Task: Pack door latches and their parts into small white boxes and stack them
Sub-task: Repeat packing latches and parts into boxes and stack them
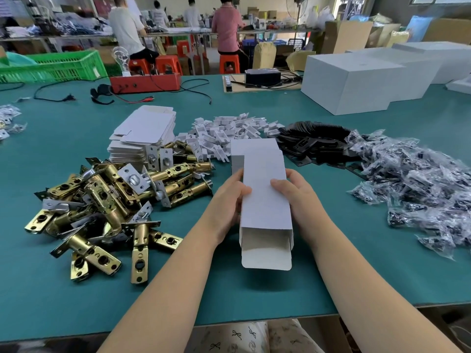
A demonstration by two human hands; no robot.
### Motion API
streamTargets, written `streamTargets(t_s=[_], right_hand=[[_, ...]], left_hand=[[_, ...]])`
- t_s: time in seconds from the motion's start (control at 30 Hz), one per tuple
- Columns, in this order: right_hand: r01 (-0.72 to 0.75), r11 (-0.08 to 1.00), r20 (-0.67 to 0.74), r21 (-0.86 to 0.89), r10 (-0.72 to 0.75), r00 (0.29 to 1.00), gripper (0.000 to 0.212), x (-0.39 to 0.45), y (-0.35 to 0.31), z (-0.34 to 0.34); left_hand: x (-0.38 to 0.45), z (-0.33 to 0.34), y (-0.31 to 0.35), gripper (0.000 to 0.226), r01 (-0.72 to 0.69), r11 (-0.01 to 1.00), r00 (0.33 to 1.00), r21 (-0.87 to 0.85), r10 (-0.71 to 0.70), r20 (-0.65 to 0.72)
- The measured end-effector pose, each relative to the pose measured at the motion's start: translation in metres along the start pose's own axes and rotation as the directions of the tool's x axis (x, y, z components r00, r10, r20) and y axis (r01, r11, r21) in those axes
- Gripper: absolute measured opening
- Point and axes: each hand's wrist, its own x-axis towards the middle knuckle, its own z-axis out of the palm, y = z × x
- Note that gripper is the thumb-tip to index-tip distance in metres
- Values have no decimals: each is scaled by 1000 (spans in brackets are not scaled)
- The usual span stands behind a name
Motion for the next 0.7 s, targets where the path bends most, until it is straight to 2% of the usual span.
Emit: streamTargets(t_s=[0.07, 0.13, 0.2, 0.3, 0.43, 0.5, 0.6, 0.63, 0.7], right_hand=[[-66, 997, -42, 28, 67, 997, 29, 1, -2, 3], [-152, 985, -84, 83, 158, 984, 39, 1, -5, 5], [-145, 985, -85, 94, 153, 985, 40, 1, -8, 5], [-129, 977, -32, 170, 137, 990, 37, 1, -10, 3], [-224, 964, 173, 142, 199, 965, 44, -4, -12, 10], [-304, 948, 344, 96, 255, 904, 52, -10, -10, 15], [-364, 930, 546, 45, 282, 789, 78, -15, -7, 14], [-365, 929, 564, 60, 270, 780, 84, -16, -6, 13], [-303, 951, 508, 59, 233, 829, 83, -15, -4, 13]], left_hand=[[1, -1, -2, 42, 29, 999, 1000, -33, -29, -8], [1, -2, -4, 29, 113, 988, 993, -108, -115, -19], [1, -3, -4, 30, 196, 951, 978, -239, -206, -16], [1, -5, -1, 36, 203, 910, 977, -361, -212, 16], [5, -6, -1, 27, 63, 894, 992, -444, -107, -73], [6, -7, -2, 26, -19, 861, 989, -509, -60, -138], [8, -9, -1, 32, -89, 780, 983, -619, -29, -179], [8, -10, 0, 35, -107, 765, 984, -635, -11, -180], [8, -10, 3, 39, -135, 748, 984, -650, 25, -175]])
